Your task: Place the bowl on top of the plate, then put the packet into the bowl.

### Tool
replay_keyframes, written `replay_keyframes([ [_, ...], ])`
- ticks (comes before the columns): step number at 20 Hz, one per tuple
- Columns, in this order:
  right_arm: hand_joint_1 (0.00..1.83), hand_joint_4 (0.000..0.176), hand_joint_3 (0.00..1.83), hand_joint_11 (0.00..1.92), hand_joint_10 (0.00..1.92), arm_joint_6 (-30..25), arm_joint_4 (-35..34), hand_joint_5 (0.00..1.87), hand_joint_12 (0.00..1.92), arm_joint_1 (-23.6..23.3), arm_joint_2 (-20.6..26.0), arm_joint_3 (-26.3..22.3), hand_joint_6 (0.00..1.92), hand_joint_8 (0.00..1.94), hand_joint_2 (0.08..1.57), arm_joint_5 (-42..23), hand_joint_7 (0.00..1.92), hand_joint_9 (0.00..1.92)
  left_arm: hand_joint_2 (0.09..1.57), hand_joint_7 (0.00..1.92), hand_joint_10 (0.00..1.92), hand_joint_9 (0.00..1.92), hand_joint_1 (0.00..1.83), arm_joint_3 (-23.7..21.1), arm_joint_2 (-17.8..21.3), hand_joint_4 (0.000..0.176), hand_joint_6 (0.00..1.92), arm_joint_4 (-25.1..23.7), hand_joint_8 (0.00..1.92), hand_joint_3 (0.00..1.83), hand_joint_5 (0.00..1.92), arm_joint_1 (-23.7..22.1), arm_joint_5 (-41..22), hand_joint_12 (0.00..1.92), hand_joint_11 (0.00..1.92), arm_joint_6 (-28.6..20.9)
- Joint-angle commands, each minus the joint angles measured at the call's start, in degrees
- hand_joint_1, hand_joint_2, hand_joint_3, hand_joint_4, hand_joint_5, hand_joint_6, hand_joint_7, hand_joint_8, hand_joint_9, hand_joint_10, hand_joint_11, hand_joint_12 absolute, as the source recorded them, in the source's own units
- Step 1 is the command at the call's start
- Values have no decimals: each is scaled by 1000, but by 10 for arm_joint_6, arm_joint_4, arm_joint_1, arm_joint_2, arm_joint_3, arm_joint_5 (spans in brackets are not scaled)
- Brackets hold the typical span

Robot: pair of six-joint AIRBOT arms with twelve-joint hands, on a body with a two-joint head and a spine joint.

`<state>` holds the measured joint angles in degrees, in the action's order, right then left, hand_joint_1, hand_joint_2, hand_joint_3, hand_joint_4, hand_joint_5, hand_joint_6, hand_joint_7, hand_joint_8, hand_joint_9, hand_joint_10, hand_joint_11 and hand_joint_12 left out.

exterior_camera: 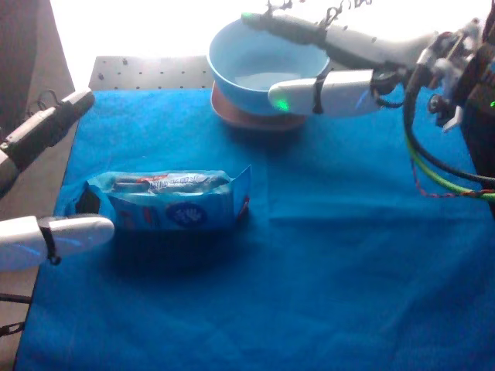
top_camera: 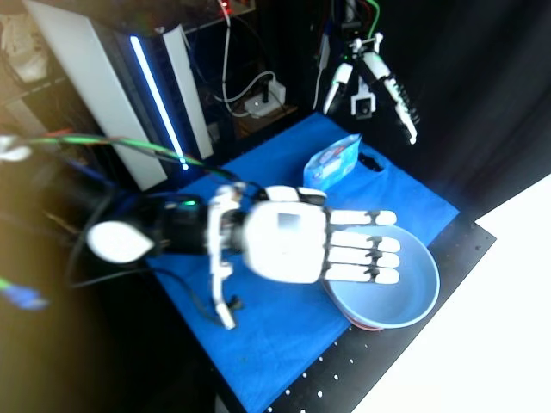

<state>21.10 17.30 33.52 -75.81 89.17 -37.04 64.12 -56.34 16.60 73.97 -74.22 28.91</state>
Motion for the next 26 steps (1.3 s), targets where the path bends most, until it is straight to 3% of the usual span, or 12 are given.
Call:
replay_keyframes([
  [1,211,171,0,0,0,-3,-23,0,0,-6,5,-8,0,0,1121,-104,0,0,891,0,0,0,822,8,-4,124,0,-3,0,0,0,-16,-47,24,0,-4],
  [3,175,176,0,0,0,-3,-50,0,0,6,29,-29,0,0,1106,-146,0,0,902,0,0,0,905,37,-17,174,0,-33,0,0,0,-61,18,0,0,-5],
  [6,157,172,0,0,0,-3,-92,0,0,33,57,-55,0,0,1109,-212,0,0,872,0,0,0,800,80,-42,94,0,-93,0,0,0,-120,90,3,7,-31],
  [8,141,176,0,0,0,-3,-117,0,0,50,77,-73,0,0,1115,-254,0,0,871,58,8,75,753,103,-59,127,2,-145,4,0,20,-163,143,37,68,-40],
  [11,238,176,6,0,0,-3,-154,0,0,79,95,-90,0,0,1134,-308,0,0,929,467,33,462,956,116,-71,0,14,-213,15,1,406,-204,198,281,343,-50],
  [13,224,176,8,0,0,-3,-172,0,0,90,105,-98,0,0,1145,-331,0,0,990,854,79,830,1114,118,-77,0,3,-256,30,0,781,-223,226,634,536,-56],
  [15,195,174,13,0,0,-3,-180,4,0,97,111,-102,1,9,1168,-342,22,0,1080,1011,273,1217,1241,118,-80,0,622,-281,1006,0,1100,-229,243,1166,878,-57],
  [16,200,176,16,0,0,-3,-183,11,0,101,113,-105,4,9,1177,-346,26,0,1090,960,980,1053,1354,118,-80,0,701,-284,999,0,1044,-231,243,1209,923,-57],
  [17,217,176,15,0,0,-3,-187,14,0,108,116,-108,4,9,1190,-349,36,0,1091,945,1126,1021,1378,119,-80,0,718,-283,999,0,1031,-232,236,1213,918,-57],
  [20,220,142,11,0,0,-3,-212,24,0,137,122,-117,4,1,1208,-370,18,0,1107,921,1218,954,1377,120,-67,0,786,-272,1061,0,995,-247,201,1353,759,-57],
  [24,207,162,4,0,0,-3,-228,44,0,155,127,-125,8,10,1214,-383,39,0,1050,1139,1050,980,1392,108,-20,0,712,-266,737,0,1109,-273,136,890,516,-55],
  [26,206,175,0,0,0,-3,-240,39,0,175,132,-134,3,15,1195,-406,62,0,1089,1038,1183,891,1385,108,-11,0,698,-267,1011,0,1059,-293,117,1264,583,-49],
])
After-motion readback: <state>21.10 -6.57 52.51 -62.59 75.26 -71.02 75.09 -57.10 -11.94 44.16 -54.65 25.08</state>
